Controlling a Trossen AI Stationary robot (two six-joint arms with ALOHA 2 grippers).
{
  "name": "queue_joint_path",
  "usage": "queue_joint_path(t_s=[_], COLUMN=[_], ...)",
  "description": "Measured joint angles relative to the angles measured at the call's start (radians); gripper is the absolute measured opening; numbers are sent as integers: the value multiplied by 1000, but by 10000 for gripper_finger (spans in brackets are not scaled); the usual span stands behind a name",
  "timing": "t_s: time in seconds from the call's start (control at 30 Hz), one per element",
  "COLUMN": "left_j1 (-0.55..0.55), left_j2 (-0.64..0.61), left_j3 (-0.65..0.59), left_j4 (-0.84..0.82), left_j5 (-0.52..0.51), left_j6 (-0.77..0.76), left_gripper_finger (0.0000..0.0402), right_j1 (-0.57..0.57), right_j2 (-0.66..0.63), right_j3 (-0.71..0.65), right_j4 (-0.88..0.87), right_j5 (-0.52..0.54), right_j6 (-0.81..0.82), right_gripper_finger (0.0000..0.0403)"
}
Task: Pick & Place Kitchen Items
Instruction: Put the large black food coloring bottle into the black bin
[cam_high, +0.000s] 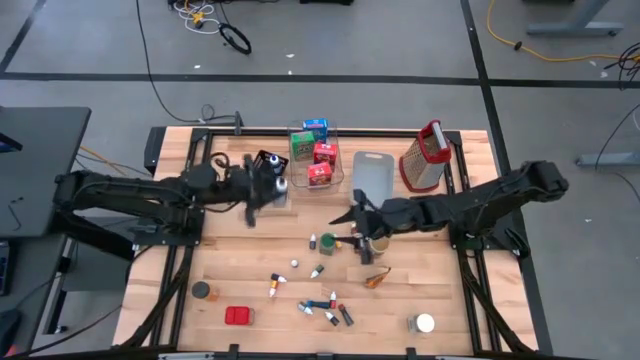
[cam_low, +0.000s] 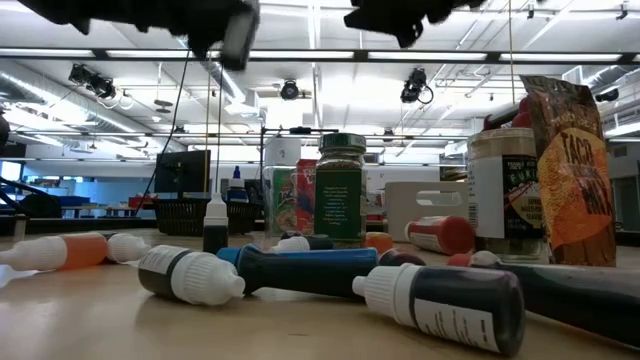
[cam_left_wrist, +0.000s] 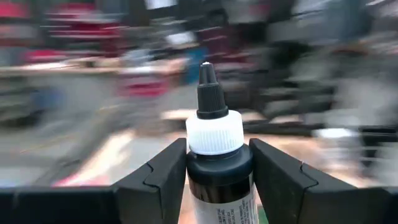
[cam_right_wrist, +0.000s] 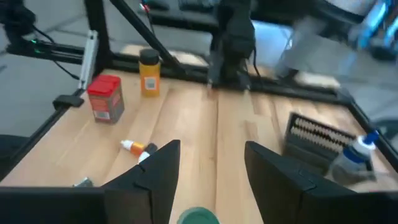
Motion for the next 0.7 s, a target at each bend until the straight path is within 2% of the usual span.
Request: queue_joint_path(t_s=[0.13,0.23,0.3,0.4,0.5,0.7], left_j1=[3,4,7,13,34,96], left_j2=[15,62,92,150,224,381], left_j3=[-2,-28,-57,-120,-186,-274], left_j4=[-149,-159,-162,-95,43,347], left_j5=[-410,-629,-728,-807,-848,-840], left_j6=[0,-56,-117,-227,-252,-254], left_gripper_finger=[168,169,173,176,174,169], right_j1=[-14,-40,-52,-63,-66,-65], right_j2=[-12,-15,-15,-16,-16,-16], right_j3=[-152,-207,-216,-216,-216,-216], right_j4=[321,482,522,528,526,536], right_j5=[5,33,26,18,19,18], right_j6=[-97,-100,-84,-45,-48,-50], right_gripper_finger=[192,192,192,192,192,192])
